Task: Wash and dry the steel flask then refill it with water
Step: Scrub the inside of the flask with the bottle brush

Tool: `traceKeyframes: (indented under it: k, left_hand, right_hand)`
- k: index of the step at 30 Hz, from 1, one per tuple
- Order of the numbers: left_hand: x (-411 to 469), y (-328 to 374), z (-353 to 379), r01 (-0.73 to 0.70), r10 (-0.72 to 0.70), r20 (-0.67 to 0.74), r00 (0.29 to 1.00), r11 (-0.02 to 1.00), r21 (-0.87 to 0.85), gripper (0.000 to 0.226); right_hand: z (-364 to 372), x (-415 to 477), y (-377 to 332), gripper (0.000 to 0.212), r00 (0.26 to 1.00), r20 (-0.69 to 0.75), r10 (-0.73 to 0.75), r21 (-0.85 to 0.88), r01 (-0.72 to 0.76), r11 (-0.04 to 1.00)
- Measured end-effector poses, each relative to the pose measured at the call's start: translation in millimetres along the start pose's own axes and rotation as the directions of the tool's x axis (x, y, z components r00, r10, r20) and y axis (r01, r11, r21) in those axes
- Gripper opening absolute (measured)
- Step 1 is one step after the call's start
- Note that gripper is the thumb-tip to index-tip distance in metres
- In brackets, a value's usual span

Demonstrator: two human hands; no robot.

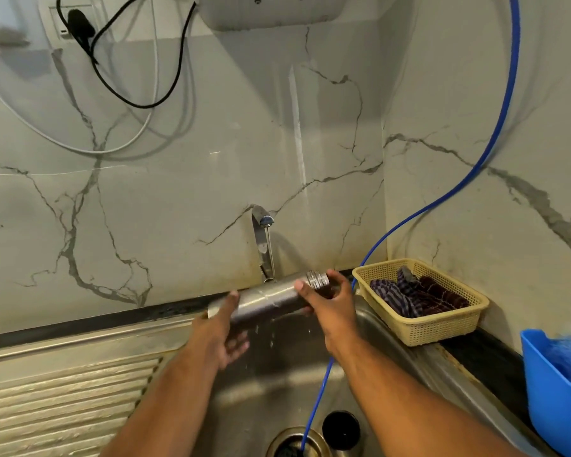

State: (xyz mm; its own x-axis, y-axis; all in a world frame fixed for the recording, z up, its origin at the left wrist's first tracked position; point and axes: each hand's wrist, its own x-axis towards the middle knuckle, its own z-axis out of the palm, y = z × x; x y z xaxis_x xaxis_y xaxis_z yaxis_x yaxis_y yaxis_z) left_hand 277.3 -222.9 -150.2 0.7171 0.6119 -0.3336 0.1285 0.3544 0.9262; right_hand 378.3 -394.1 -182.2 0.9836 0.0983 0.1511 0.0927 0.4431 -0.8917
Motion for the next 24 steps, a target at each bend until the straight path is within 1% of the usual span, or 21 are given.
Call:
traceKeyframes:
  k: [2,4,7,9,11,13,15,17,18,19,20,21,22,24]
  left_hand:
    - [-8.4,-11.9,-12.2,0.185,-0.198,0.094,0.976,0.974,0.129,0.088]
    - [-16.4,-21.1,-19.0,0.263,-0.316,0.172,0.933,0.926,0.272,0.097]
    - [-26.4,-30.7,-18.2,0.229,-0.381,0.262,0.887,0.854,0.466,0.089]
    - [-34.5,-37.8,-11.7,0.184,-0.387,0.28,0.879,0.815,0.549,0.082]
    - [-41.9,-45.9,-4.1,0.101,-0.343,0.276,0.898,0.771,0.629,0.064]
    - [-42.1,-50.3,1.4,-0.03,-0.255,0.303,0.918,0.718,0.696,0.056]
    - [-42.3,-52.3,5.5,-0.133,-0.177,0.348,0.921,0.694,0.707,0.052]
    - [-43.5,-54.1,7.9,-0.215,-0.094,0.383,0.919,0.695,0.686,0.041]
    - [-44.3,-55.7,8.2,-0.249,-0.043,0.396,0.917,0.714,0.654,0.037]
    - [-43.2,-57.6,8.4,-0.29,0.016,0.413,0.91,0.737,0.61,0.037]
    - [-43.7,-58.1,7.7,-0.332,0.077,0.422,0.903,0.748,0.574,0.045]
    - [-42.6,-58.1,6.4,-0.371,0.129,0.429,0.894,0.75,0.548,0.058]
    - [-42.3,-57.5,4.3,-0.395,0.156,0.433,0.888,0.742,0.542,0.071]
    - [-38.4,-56.7,-1.2,-0.439,0.184,0.458,0.869,0.714,0.546,0.083]
  right_hand:
    - [5.3,2.8,-2.1,0.072,1.0,0.0,0.019,0.113,-0.019,0.993]
    - [11.3,2.8,-1.6,0.075,0.997,0.038,0.072,0.114,-0.076,0.991]
    - [17.8,-1.1,2.1,0.087,0.975,0.139,0.175,-0.017,-0.174,0.985]
    - [22.4,-7.3,4.5,0.093,0.953,0.218,0.208,-0.166,-0.174,0.971]
    - [27.1,-14.6,8.7,0.098,0.939,0.28,0.198,-0.302,-0.109,0.947]
    - [30.9,-21.6,11.7,0.099,0.931,0.32,0.174,-0.414,-0.028,0.91]
    - [32.7,-27.9,9.8,0.09,0.931,0.339,0.134,-0.48,0.048,0.876]
    - [34.5,-30.8,7.6,0.076,0.942,0.324,0.082,-0.485,0.091,0.87]
    - [35.5,-31.8,6.0,0.071,0.951,0.304,0.058,-0.468,0.096,0.878]
    - [36.5,-32.6,3.9,0.068,0.96,0.278,0.038,-0.44,0.092,0.894]
    - [37.7,-33.9,2.2,0.067,0.968,0.251,0.022,-0.407,0.085,0.91]
    - [38.9,-34.7,0.8,0.067,0.975,0.224,0.012,-0.382,0.077,0.921]
    - [39.2,-36.3,-1.3,0.067,0.979,0.203,0.007,-0.37,0.071,0.926]
    - [40.6,-42.4,-7.5,0.067,0.98,0.199,0.011,-0.387,0.068,0.92]
